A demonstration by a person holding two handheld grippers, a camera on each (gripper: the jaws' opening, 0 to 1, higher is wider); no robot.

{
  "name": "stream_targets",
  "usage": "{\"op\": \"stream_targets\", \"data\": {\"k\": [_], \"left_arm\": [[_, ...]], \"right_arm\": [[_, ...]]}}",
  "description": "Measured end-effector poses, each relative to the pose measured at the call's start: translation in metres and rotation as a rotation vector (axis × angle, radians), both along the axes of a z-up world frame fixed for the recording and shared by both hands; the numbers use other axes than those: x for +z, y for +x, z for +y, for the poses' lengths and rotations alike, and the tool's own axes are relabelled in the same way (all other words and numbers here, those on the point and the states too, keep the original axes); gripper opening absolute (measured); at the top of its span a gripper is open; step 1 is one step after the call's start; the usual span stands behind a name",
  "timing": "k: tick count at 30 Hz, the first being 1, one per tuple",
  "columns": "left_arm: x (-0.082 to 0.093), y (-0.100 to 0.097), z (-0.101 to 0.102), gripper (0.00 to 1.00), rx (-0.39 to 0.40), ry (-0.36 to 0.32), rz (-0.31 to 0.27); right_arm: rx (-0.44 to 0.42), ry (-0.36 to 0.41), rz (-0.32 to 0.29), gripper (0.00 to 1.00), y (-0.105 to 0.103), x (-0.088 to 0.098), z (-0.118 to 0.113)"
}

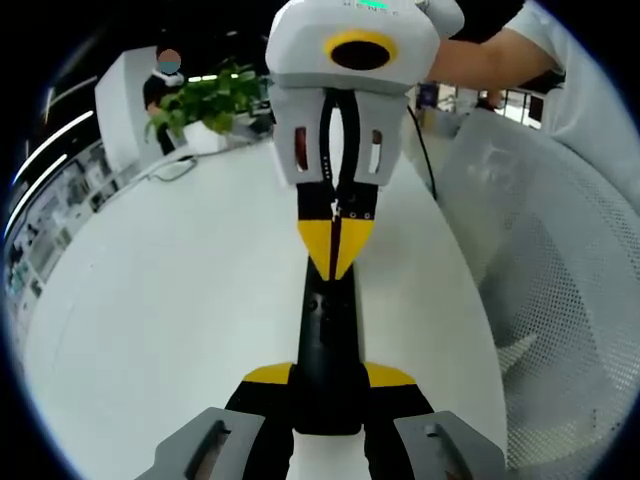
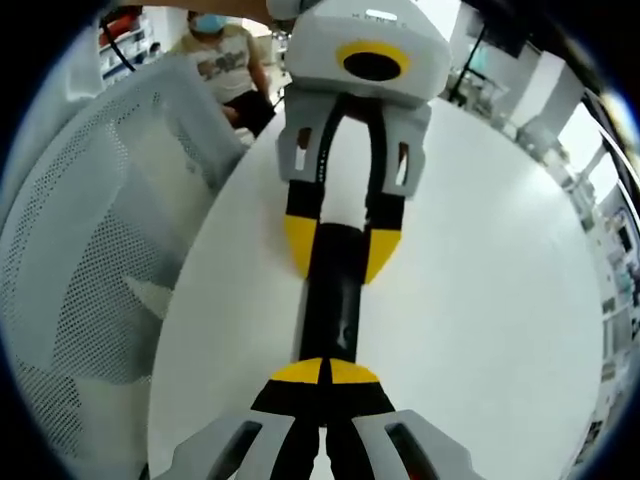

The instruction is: Press the specified remote control buttons in sequence, fully releasing each button before pressing the next.

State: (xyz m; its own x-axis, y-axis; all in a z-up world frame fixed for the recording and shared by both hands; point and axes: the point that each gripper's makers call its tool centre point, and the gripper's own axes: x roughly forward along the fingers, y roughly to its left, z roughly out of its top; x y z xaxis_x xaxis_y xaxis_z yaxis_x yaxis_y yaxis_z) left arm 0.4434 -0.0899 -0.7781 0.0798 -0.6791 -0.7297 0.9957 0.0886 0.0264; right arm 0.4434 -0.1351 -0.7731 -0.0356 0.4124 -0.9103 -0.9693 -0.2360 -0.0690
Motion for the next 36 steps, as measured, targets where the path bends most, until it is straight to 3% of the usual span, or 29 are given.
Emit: {"op": "stream_targets", "data": {"k": [19, 36], "left_arm": [[0.0000, 0.0003, 0.0002, 0.24, 0.003, -0.009, 0.003], [0.0003, 0.0001, 0.0002, 0.24, 0.004, -0.005, 0.003]], "right_arm": [[-0.016, -0.044, 0.004, 0.00, 0.0009, -0.0022, 0.0008], [-0.021, -0.028, -0.006, 0.00, 0.0002, -0.0014, 0.0004]]}}
